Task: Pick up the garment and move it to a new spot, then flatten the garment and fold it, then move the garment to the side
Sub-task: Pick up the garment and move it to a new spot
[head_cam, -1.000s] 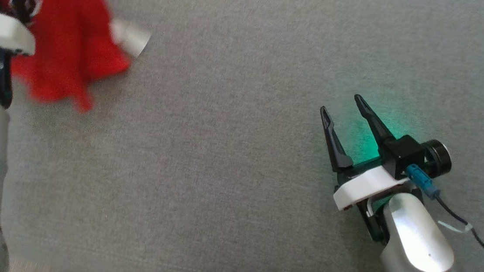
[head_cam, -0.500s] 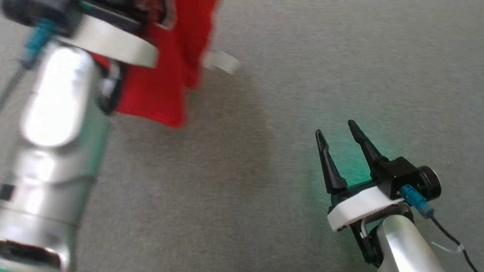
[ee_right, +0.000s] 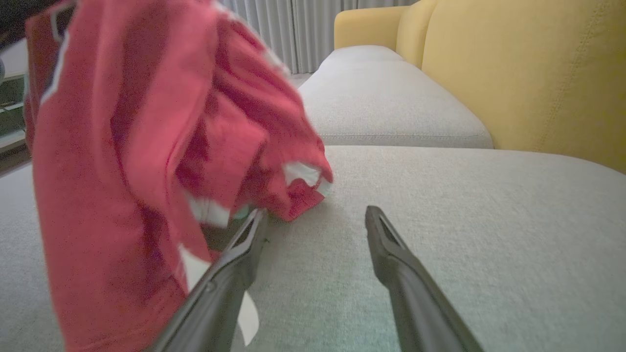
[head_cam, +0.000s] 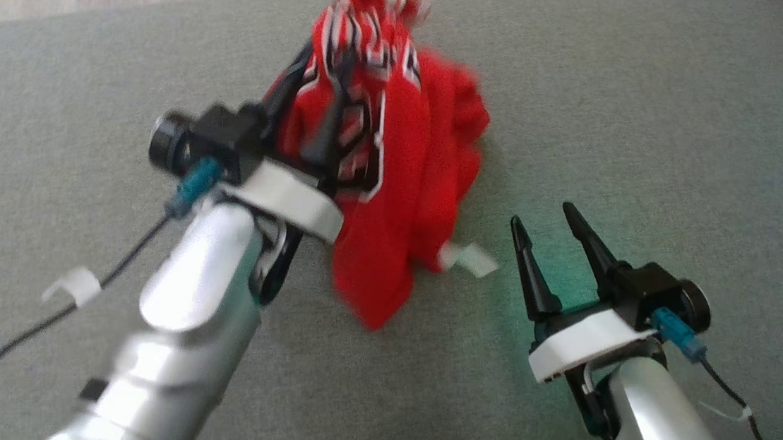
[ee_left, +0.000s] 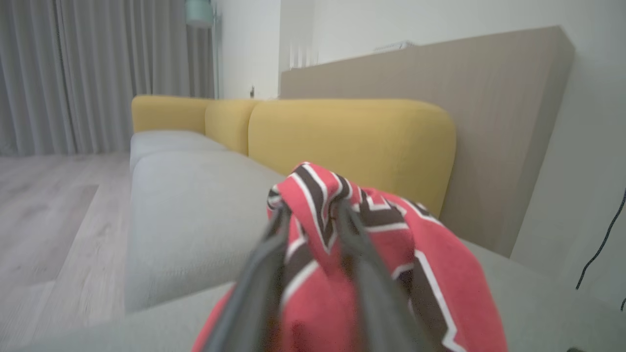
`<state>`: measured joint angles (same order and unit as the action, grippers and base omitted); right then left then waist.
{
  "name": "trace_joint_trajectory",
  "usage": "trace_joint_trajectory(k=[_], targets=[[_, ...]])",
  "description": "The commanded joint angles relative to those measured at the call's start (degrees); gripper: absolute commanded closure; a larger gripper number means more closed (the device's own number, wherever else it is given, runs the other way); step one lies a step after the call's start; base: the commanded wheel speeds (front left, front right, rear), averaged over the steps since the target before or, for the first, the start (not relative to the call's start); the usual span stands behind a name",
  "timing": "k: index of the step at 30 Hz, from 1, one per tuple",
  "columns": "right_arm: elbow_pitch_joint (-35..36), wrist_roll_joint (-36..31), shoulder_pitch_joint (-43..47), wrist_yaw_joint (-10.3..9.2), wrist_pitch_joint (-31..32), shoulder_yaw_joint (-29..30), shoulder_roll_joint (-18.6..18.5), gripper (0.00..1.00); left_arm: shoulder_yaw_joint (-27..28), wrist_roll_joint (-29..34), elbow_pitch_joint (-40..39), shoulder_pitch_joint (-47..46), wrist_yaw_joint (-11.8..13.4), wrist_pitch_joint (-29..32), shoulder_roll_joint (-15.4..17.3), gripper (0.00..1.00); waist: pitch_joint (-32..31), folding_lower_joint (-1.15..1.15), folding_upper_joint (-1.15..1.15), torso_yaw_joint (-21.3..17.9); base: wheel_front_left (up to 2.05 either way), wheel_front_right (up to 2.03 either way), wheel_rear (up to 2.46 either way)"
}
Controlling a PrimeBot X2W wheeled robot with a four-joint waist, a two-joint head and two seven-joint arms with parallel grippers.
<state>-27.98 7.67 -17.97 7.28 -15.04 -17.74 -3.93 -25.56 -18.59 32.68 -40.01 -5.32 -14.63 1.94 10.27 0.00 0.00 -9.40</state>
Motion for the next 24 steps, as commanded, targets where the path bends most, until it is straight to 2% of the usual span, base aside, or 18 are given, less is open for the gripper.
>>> trace_joint_trajectory(k=[1,7,15,20,24], targets=[[2.1,0.5,0.3,0.21,0.0,-0.6,1.0,0.00,1.6,0.3,-0.6,0.4,1.4,-0.4,1.0,0.00,-0.3,0.00,0.00,-0.6,0.00,0.00,0.00],[2.7,0.4,1.3,0.21,0.0,0.9,1.0,0.00,4.4,2.1,-0.3,6.0,4.1,-0.4,1.2,0.00,-1.3,0.00,0.00,0.2,0.00,0.00,0.00],[3.9,0.5,3.5,0.21,0.0,3.6,1.0,0.00,13.8,5.3,-6.5,20.2,8.0,-0.4,2.5,0.00,-4.5,0.00,0.00,3.3,0.00,0.00,0.00],[4.4,-0.1,5.1,0.21,0.0,5.0,1.0,0.00,18.7,7.9,-10.1,28.3,8.7,-0.4,2.8,0.00,-6.1,0.00,0.00,5.2,0.00,0.00,0.00],[4.2,0.1,6.8,0.21,0.0,5.7,1.0,0.00,21.3,8.7,-12.3,34.3,8.2,-0.4,2.2,0.00,-7.8,0.00,0.00,6.1,0.00,0.00,0.00]])
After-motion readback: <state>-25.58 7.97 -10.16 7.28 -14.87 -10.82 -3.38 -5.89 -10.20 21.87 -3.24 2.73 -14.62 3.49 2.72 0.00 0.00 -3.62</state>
